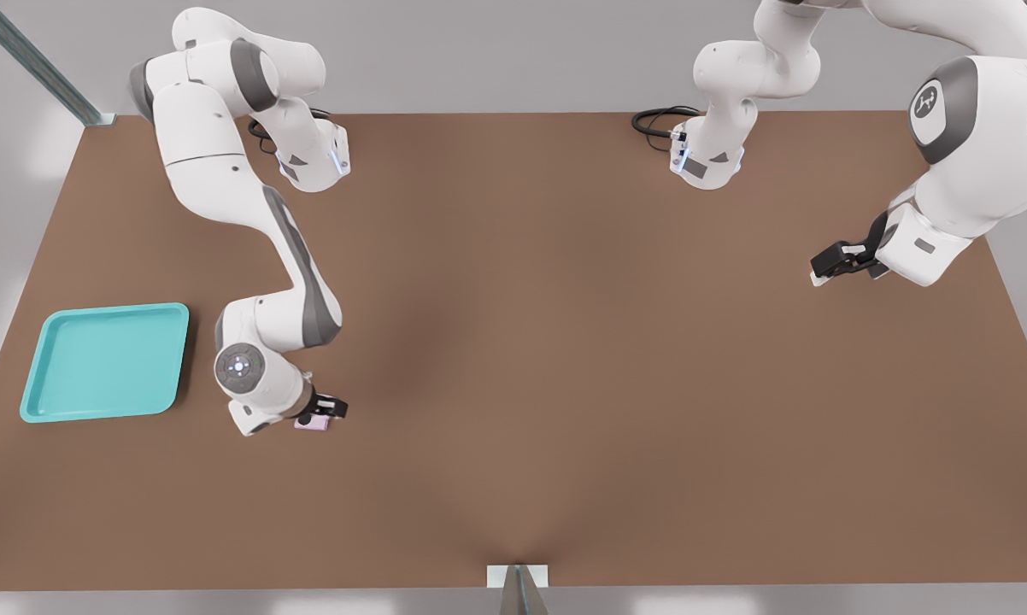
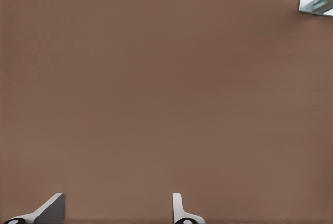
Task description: Keep left arm still and place phone on the tray with right arm
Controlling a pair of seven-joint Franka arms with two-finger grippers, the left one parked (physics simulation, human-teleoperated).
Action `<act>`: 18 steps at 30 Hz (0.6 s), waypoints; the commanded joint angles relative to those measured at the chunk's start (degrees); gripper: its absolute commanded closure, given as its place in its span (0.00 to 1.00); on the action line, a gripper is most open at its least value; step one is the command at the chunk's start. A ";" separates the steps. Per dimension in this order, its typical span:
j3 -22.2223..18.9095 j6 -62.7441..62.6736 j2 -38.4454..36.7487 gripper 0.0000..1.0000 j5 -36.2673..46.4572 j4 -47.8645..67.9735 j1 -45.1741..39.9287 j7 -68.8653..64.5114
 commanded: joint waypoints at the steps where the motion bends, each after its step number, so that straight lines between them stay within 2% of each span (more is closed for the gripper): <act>1: 0.30 2.85 0.27 0.00 -0.08 -0.21 -0.04 6.27; 8: 0.30 6.54 0.63 0.00 -0.08 -3.28 -0.92 3.10; 18: 0.30 7.51 0.63 0.00 -0.08 -5.39 -2.59 -9.11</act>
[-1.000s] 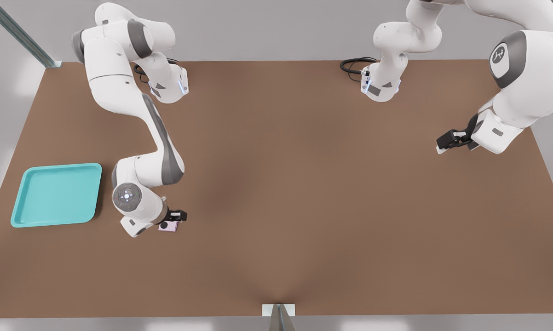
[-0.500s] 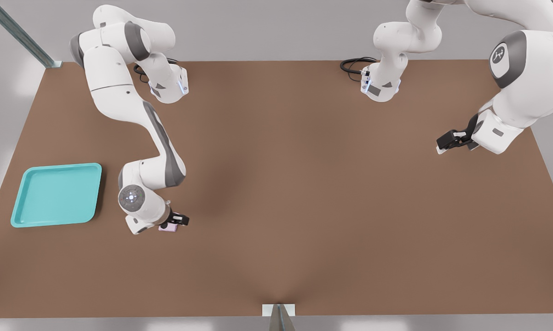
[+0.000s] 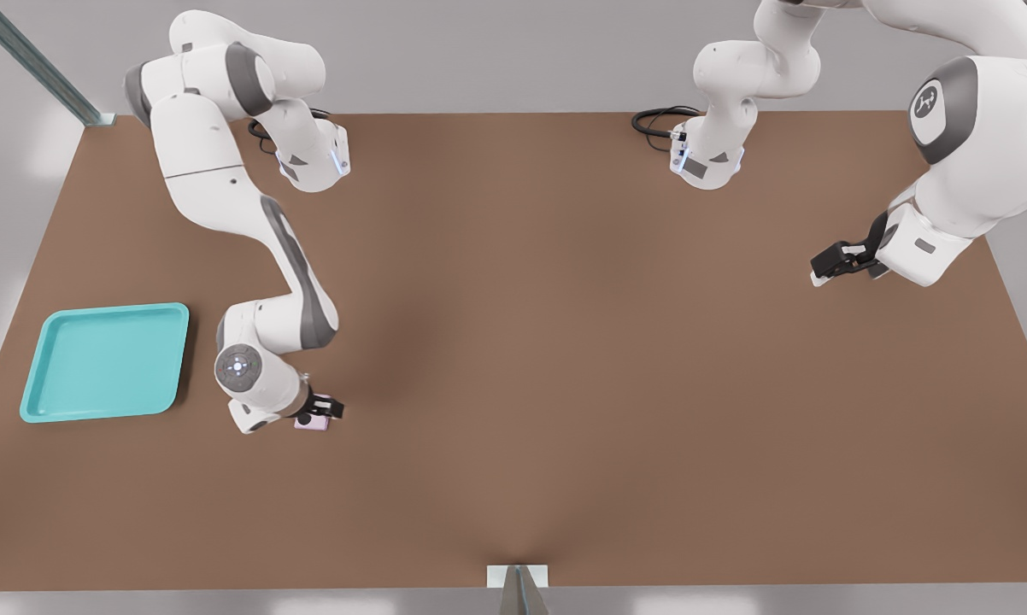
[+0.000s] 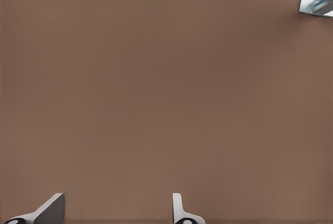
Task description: Keep left arm still and place phone on the tray with right arm
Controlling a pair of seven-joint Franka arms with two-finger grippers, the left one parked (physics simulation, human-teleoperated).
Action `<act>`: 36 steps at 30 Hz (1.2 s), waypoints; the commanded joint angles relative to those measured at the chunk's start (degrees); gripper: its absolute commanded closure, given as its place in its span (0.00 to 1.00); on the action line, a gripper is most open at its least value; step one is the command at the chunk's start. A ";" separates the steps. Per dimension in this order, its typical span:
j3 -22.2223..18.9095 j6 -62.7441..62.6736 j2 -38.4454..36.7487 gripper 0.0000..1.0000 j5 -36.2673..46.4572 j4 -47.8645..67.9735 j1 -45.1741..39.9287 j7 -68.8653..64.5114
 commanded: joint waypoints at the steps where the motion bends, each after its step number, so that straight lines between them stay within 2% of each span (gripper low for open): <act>1: 0.01 1.16 0.00 0.00 0.07 -0.35 -0.25 -7.69; 12: 0.01 5.73 4.31 0.00 0.07 -0.52 -0.17 -7.69; 36: -0.43 11.00 5.80 0.00 0.07 -3.60 -2.19 -10.42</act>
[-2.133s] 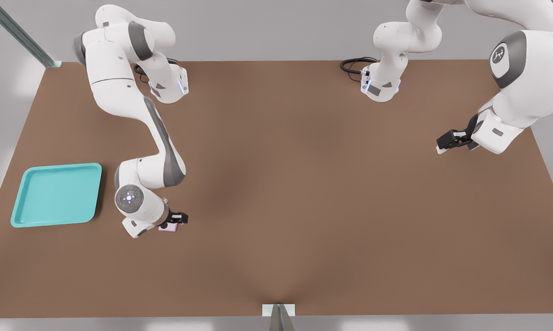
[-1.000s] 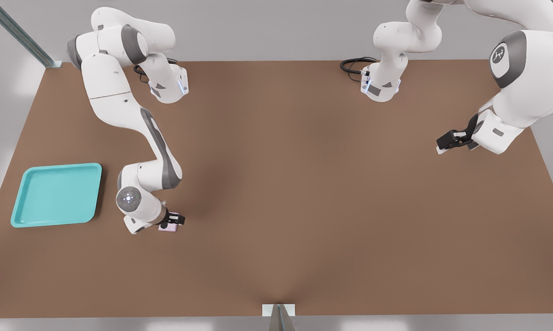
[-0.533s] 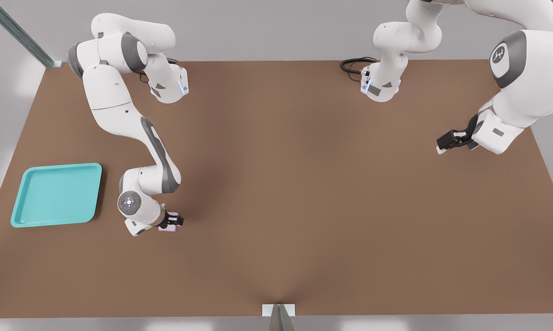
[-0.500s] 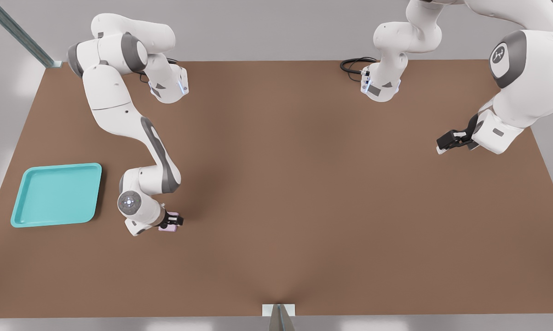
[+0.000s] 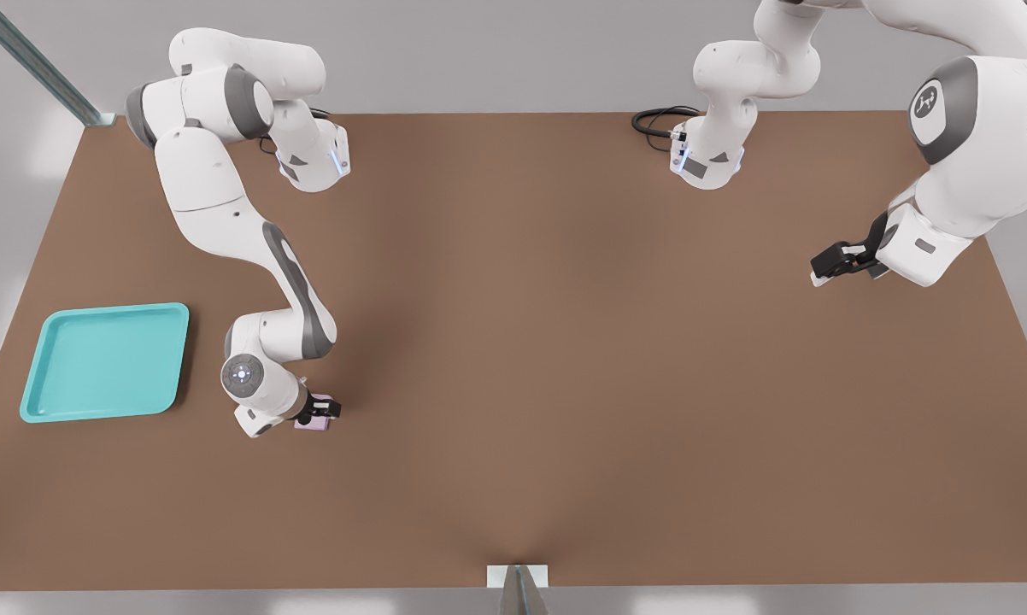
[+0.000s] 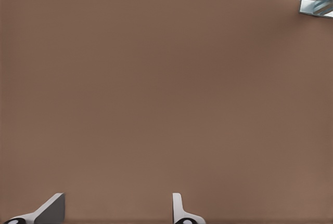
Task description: Keep left arm still and place phone on the tray with right arm
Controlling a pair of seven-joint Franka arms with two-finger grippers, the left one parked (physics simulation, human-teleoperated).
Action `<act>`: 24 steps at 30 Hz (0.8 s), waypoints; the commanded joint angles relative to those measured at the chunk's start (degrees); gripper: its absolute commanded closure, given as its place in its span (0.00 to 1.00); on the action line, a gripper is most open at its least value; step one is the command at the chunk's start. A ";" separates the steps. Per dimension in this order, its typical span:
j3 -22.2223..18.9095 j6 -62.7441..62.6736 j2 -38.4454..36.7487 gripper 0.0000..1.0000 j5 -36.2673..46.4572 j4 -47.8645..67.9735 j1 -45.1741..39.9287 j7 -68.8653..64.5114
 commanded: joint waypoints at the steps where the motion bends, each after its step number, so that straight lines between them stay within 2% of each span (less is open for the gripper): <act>1: 0.01 1.23 0.08 0.00 0.10 0.02 -0.03 -2.25; 3: 0.01 1.23 0.08 0.13 0.10 0.02 0.05 -2.08; 8: 0.01 1.23 0.25 0.13 0.10 0.02 -0.21 -2.08; 11: -0.08 1.06 0.17 0.22 0.10 0.02 -0.12 -2.08; 15: -0.08 0.35 -1.33 0.22 0.10 0.11 -0.47 -2.25; 20: -0.08 -6.50 -9.06 0.23 0.10 0.11 -4.34 -7.17; 24: -0.69 -8.00 -15.56 0.24 0.27 -4.63 -11.89 -19.20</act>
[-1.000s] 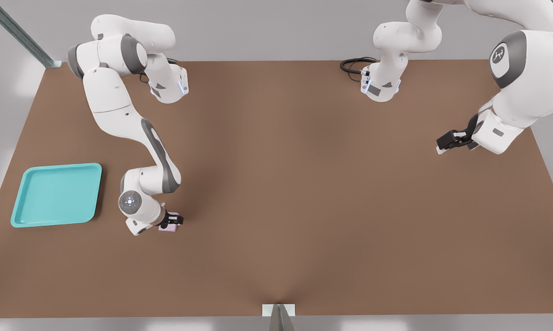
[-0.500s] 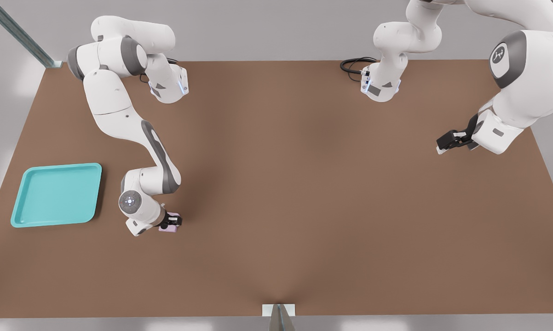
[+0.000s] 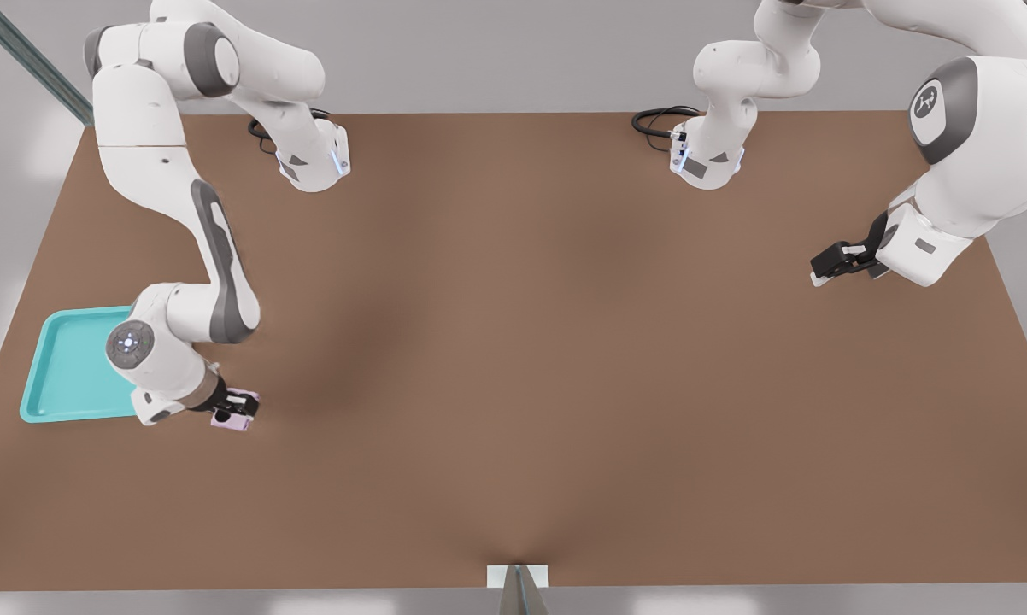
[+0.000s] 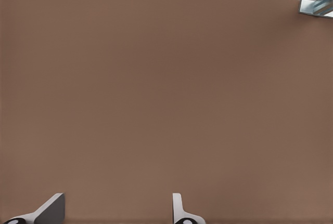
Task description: Keep left arm still and place phone on the tray with right arm
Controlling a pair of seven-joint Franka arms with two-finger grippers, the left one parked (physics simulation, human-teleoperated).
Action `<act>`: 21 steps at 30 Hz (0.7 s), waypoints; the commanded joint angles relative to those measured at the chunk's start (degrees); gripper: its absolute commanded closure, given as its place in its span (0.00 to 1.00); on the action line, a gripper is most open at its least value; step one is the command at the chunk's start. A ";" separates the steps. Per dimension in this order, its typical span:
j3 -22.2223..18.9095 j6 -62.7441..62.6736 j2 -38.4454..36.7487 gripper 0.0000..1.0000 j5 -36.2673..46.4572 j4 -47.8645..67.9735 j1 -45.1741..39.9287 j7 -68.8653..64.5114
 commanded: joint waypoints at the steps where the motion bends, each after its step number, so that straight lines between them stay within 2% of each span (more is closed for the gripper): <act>1: -0.87 -2.67 -2.32 0.24 -0.17 -2.07 -2.28 -16.96; 5: -0.95 -2.05 -4.69 0.24 0.09 -6.21 -14.59 -33.58; 9: -0.69 3.05 0.13 0.23 -0.08 -5.42 -24.33 -46.85; 10: -0.60 3.22 2.69 0.03 0.27 -3.22 -25.58 -48.79; 13: -0.52 3.49 1.73 0.00 3.34 -3.40 -25.67 -48.96; 14: -0.34 2.96 -3.53 0.00 3.43 -2.96 -21.21 -47.22; 16: -5.08 -10.63 -16.10 0.00 3.43 -0.51 -6.09 -30.88; 17: -9.29 -19.59 -23.58 0.00 3.17 1.34 4.36 -21.84; 18: -9.31 -29.36 -22.45 0.00 3.17 9.76 8.43 -15.49; 19: -8.87 -37.36 -19.82 0.00 3.08 18.03 9.14 -15.30; 20: -8.78 -48.53 -10.60 0.00 3.08 34.90 10.81 -15.13; 21: -8.87 -48.29 -7.68 0.00 3.08 38.18 12.48 -15.04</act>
